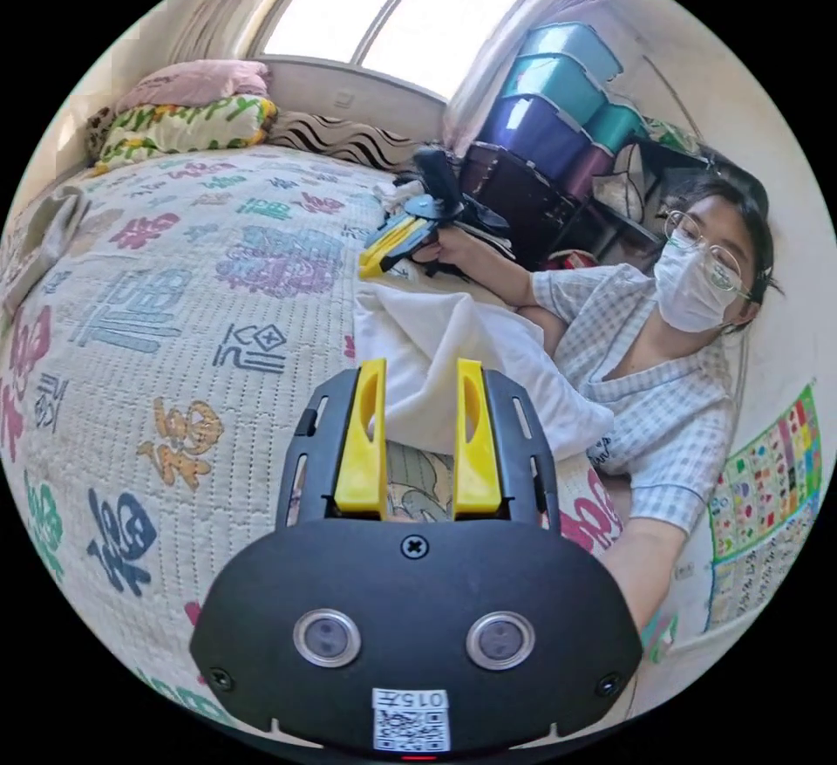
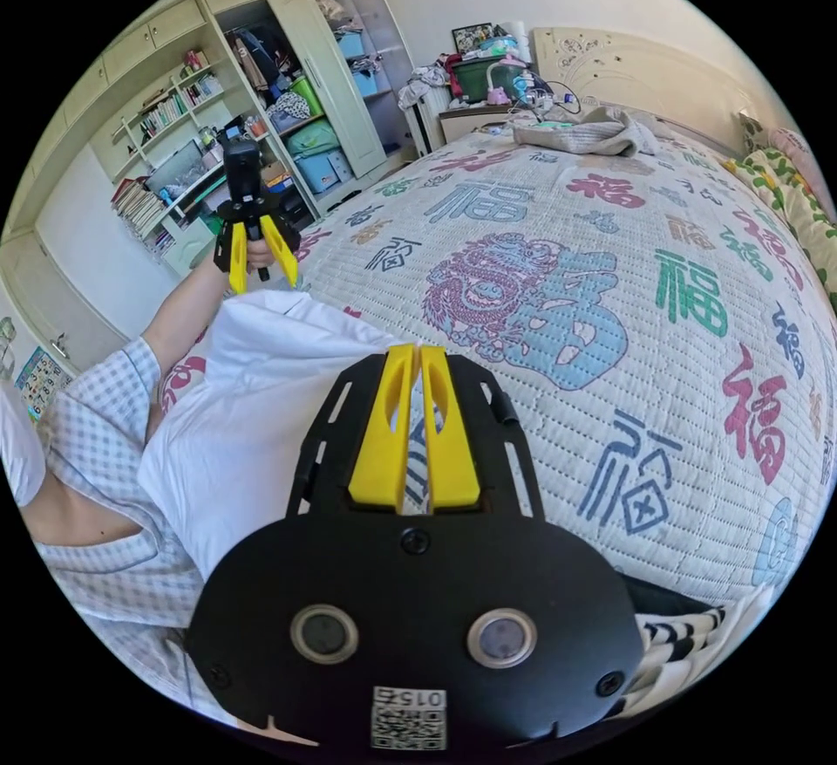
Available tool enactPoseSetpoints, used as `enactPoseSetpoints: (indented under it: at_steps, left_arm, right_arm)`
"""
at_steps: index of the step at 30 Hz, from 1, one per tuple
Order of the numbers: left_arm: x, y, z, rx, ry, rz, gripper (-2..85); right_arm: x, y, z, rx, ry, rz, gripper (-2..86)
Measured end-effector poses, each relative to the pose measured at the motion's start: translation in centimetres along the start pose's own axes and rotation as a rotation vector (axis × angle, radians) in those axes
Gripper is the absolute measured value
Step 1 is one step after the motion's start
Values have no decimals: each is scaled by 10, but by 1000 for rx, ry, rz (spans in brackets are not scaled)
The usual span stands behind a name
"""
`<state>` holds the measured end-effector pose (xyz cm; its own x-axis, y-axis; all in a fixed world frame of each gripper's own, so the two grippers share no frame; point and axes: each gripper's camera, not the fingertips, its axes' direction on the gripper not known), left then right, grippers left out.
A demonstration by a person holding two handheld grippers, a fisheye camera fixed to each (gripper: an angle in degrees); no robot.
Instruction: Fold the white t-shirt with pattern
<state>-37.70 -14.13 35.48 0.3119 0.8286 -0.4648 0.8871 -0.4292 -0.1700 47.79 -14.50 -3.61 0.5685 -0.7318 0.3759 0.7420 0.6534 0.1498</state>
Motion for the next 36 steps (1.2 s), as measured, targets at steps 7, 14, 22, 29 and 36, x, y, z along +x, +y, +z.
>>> enactPoseSetpoints:
  at_steps: [7, 14, 22, 29, 36]
  left_arm:
    - [-39, 19, 22, -89, 304, 76, 15]
    - [-42, 58, -24, -37, 78, -45, 1]
    - [-72, 83, -12, -147, 50, -276, -3]
    - [-44, 85, -23, -202, -77, -333, -7]
    - [85, 87, -76, 183, -297, -533, -7]
  right_arm:
    - [-5, 4, -6, -24, 7, 10, -4]
    - [-17, 11, -20, 24, 71, 24, -5]
    - [-47, 12, -17, -26, 202, -27, 0]
    - [-37, 19, -36, 21, 22, 34, 23]
    - [-103, 21, -84, 32, 19, -55, 42]
